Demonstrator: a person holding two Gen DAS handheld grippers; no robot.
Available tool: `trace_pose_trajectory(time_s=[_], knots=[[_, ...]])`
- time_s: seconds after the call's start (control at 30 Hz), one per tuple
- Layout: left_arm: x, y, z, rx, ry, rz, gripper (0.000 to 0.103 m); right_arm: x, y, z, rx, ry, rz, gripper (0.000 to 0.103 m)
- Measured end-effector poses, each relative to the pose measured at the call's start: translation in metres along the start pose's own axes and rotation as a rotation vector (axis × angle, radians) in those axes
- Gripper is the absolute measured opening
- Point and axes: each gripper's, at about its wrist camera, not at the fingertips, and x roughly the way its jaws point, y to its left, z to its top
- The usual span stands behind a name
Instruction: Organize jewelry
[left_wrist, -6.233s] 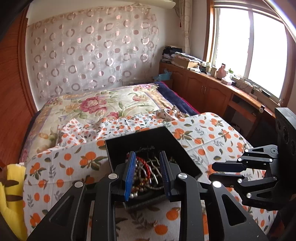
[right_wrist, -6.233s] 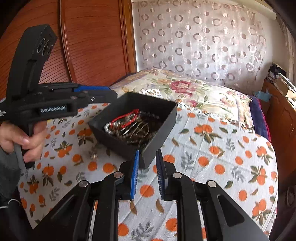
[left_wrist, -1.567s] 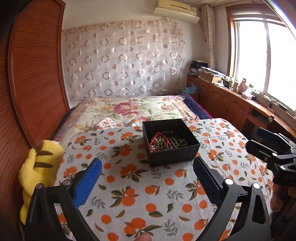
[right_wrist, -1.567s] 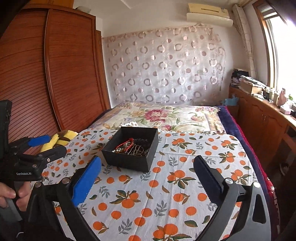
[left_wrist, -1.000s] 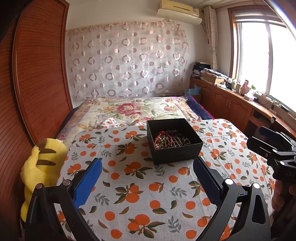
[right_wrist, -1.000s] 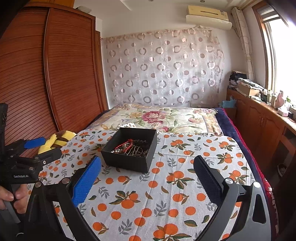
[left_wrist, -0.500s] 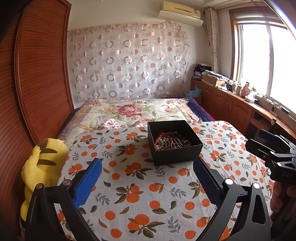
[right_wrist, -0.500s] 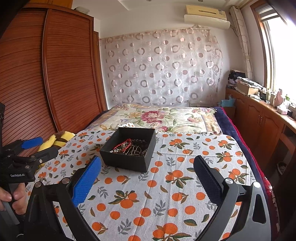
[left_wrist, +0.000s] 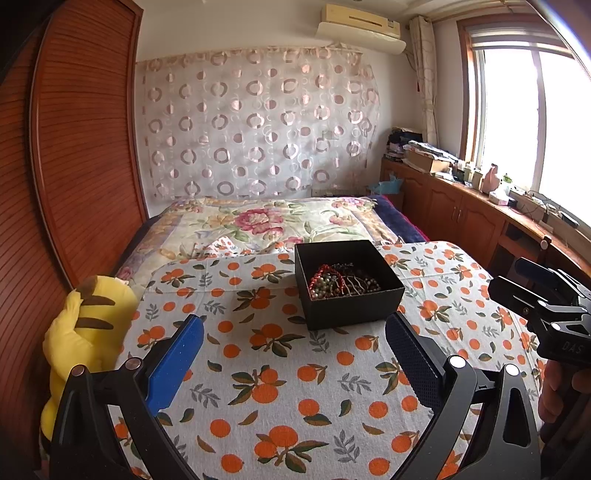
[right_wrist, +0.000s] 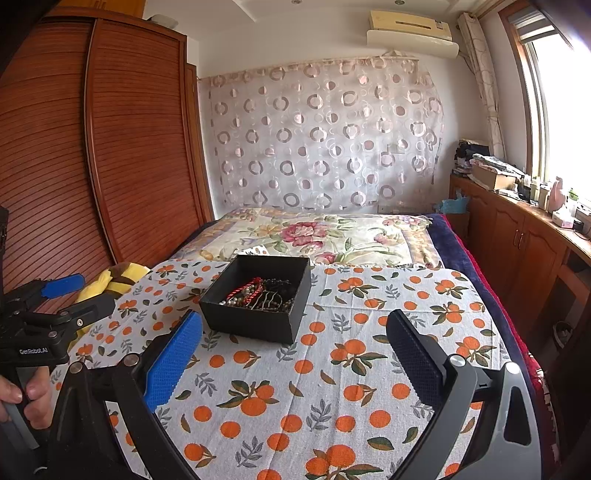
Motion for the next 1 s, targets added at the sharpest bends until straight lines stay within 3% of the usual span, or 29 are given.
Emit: trace_pose_trajectory(time_s=[1.0], knots=[[-0.0044,-0.0034,0.0042,0.004,-0.008,0.009,0.095,0.0001,0.0003,-0.0007,0.003,-0.004,0.001,0.100]])
